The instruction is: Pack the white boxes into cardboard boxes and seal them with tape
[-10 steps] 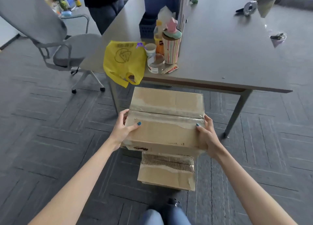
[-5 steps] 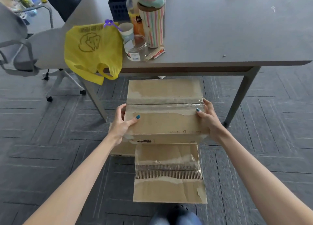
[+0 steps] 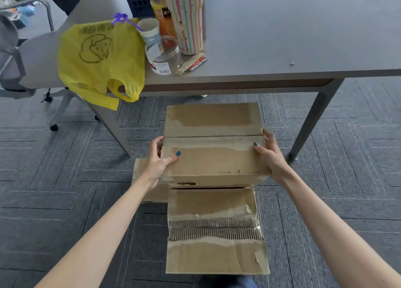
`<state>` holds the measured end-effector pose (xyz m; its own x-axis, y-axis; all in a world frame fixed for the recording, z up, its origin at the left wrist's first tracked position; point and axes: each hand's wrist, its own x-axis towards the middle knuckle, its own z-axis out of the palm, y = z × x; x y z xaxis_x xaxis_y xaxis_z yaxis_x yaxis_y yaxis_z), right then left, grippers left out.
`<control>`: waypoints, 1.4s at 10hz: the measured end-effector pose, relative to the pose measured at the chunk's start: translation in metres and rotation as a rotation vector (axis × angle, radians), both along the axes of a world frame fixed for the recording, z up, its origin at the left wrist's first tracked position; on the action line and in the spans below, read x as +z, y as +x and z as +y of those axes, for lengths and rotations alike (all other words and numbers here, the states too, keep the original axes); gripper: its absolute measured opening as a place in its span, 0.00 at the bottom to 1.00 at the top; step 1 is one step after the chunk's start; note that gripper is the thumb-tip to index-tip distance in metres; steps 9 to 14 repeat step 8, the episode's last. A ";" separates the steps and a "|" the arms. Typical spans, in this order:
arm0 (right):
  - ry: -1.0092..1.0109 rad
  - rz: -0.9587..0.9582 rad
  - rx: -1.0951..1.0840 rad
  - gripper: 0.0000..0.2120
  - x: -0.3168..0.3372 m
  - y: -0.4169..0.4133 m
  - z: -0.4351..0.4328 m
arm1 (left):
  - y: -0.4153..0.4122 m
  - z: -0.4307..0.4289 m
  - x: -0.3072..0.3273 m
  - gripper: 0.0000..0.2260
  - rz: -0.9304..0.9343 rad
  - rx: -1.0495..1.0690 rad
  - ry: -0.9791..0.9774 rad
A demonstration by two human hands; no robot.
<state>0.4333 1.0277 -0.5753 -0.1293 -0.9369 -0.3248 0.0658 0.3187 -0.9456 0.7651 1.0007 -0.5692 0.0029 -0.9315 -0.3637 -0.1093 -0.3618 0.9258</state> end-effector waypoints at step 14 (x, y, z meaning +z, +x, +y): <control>0.081 0.935 0.377 0.33 0.086 0.025 0.007 | -0.024 0.013 0.101 0.25 -0.874 -0.374 -0.212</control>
